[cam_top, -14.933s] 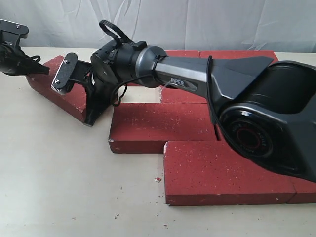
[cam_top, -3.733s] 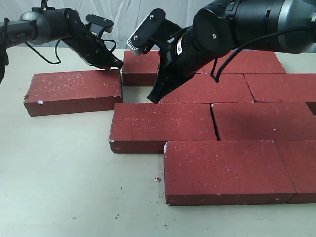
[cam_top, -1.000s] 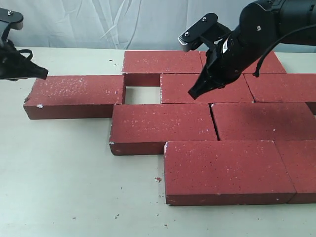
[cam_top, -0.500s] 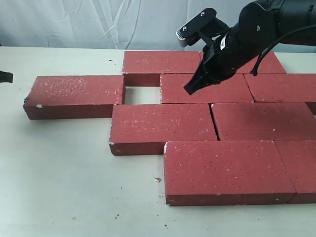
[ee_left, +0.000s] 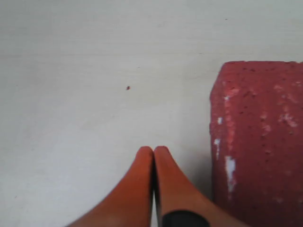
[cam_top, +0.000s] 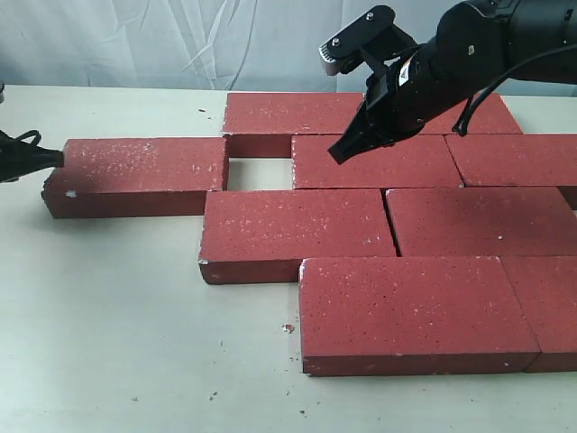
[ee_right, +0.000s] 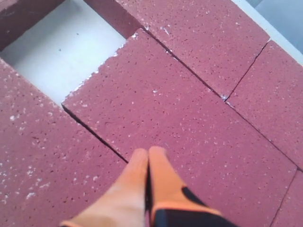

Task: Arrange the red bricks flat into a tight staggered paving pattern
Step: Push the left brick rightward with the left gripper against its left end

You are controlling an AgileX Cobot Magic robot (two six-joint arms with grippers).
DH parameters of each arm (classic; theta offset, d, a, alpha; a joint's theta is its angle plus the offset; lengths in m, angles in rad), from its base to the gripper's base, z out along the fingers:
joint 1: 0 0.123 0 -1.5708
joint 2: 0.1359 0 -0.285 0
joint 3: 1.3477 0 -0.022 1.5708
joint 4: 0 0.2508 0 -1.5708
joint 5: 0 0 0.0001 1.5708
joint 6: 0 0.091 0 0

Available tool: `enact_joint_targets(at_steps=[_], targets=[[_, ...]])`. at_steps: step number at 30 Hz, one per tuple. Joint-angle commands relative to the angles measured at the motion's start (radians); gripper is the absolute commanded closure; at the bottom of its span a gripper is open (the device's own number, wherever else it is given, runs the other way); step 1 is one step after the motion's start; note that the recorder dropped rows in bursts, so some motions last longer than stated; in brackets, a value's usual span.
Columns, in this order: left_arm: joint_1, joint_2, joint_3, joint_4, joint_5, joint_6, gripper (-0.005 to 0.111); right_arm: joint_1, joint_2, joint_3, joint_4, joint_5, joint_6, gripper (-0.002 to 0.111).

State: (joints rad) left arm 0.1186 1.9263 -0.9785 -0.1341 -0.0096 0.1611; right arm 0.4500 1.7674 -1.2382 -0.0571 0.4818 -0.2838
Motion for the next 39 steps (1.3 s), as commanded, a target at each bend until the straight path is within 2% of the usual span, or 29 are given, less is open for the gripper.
enact_joint_targets(at_steps=[1, 18, 39], targets=[[-0.048, 0.011, -0.021, -0.008, -0.011, -0.006, 0.107, -0.006, -0.008, 0.004, 0.007, -0.025, 0.001, 0.109], [-0.132, 0.045, -0.047, -0.007, 0.019, -0.004, 0.107, -0.006, -0.001, 0.005, 0.018, -0.033, 0.001, 0.109], [-0.228, 0.046, -0.047, -0.004, -0.033, -0.001, 0.107, -0.006, 0.029, 0.005, 0.018, -0.069, 0.001, 0.109]])
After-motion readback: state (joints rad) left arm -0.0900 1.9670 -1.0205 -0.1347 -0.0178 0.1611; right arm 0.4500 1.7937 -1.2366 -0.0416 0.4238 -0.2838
